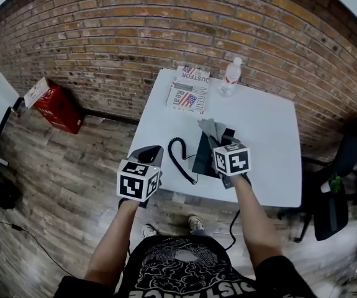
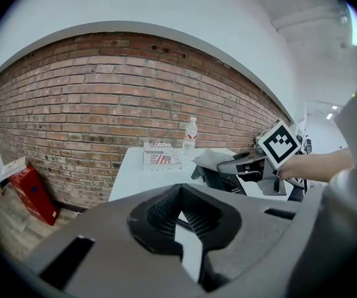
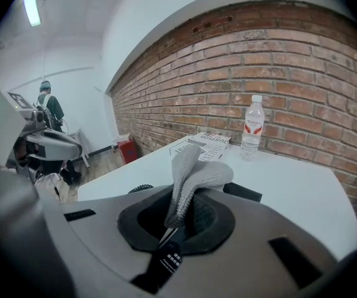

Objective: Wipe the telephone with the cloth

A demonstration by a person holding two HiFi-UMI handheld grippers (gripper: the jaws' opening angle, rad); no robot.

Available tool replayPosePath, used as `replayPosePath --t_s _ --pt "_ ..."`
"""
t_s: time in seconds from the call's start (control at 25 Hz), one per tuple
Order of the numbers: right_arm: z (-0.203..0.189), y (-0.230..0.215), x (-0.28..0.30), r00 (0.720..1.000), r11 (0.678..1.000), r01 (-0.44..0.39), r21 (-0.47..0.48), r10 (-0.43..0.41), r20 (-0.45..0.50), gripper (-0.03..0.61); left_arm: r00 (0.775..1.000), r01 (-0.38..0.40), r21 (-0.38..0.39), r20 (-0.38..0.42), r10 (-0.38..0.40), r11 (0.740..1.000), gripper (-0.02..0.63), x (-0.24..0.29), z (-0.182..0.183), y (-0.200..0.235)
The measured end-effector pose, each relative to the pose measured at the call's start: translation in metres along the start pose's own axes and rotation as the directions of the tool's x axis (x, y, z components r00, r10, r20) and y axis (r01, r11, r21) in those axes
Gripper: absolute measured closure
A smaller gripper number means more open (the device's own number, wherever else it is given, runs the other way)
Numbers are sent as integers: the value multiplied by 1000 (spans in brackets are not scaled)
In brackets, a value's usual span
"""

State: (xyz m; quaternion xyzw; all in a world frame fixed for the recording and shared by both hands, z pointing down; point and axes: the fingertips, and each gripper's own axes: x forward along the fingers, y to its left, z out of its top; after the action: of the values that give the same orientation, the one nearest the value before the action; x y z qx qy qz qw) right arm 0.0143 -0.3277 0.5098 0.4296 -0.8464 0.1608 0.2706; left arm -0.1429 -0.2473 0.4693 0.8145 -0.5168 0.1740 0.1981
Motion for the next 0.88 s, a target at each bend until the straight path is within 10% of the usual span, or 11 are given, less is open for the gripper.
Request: replayPosePath --t_s 0.88 --pt "-37 36 -11 996 994 77 82 -74 -40 568 995 96 30 -21 -95 995 607 -23 -17 16"
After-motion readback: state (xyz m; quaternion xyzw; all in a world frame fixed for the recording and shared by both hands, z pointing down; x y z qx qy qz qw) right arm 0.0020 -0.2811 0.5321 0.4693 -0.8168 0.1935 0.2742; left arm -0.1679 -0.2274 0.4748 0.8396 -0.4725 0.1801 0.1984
